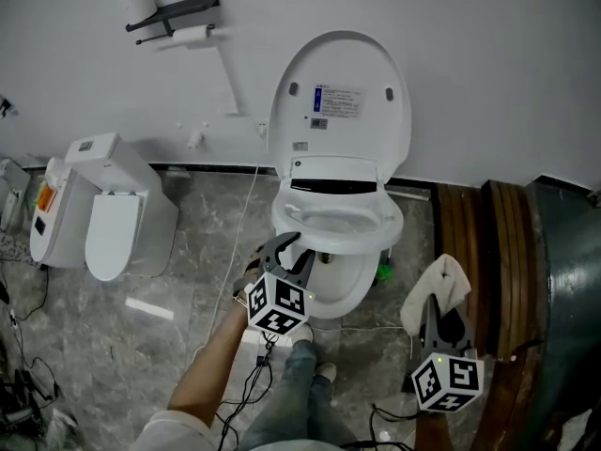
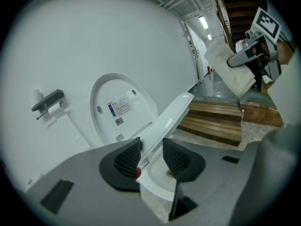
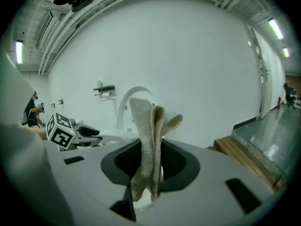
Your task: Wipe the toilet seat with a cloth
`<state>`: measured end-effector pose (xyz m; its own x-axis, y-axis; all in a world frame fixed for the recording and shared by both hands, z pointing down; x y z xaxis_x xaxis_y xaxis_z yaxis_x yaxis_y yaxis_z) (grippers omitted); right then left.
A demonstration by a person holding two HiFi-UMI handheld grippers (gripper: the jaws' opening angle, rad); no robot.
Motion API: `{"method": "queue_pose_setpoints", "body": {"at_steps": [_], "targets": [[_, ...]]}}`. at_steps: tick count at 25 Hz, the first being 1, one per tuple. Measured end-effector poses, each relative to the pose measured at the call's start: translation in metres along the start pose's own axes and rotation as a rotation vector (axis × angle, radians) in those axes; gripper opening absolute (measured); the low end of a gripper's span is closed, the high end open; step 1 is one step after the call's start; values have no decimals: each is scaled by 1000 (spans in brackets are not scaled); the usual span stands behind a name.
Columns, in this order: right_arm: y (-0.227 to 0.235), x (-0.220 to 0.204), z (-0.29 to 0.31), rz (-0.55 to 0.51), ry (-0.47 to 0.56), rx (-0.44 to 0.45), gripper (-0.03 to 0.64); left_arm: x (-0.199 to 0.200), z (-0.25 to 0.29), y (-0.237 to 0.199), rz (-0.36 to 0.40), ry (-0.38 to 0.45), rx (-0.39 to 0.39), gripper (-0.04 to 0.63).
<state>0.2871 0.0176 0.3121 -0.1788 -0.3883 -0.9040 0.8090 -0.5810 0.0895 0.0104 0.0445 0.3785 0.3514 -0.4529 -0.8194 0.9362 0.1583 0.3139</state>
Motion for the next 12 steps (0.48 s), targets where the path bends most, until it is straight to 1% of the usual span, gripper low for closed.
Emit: {"method": "queue_pose_setpoints", "body": {"at_steps": [4, 9, 12], "targets": [[0, -11, -4, 3, -11, -4, 97, -10, -4, 10, 16, 2, 12, 153], [0, -26, -12, 16, -27, -15, 97, -23, -9, 23, 24, 26, 43, 153], [2, -35, -16, 16, -33, -21, 97, -31, -9, 30, 24, 34, 41, 153]]}}
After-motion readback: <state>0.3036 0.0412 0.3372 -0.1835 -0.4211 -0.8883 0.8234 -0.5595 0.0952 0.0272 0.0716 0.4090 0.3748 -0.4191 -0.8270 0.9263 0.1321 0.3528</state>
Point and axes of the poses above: the fingertips, and each gripper's own axes: z forward along the fingers, y to its right, x out of its top, the point moved 3 cm from there along -z, backward along the fingers, and after that the axes turned 1 degree about y, right-handed, at the moved point
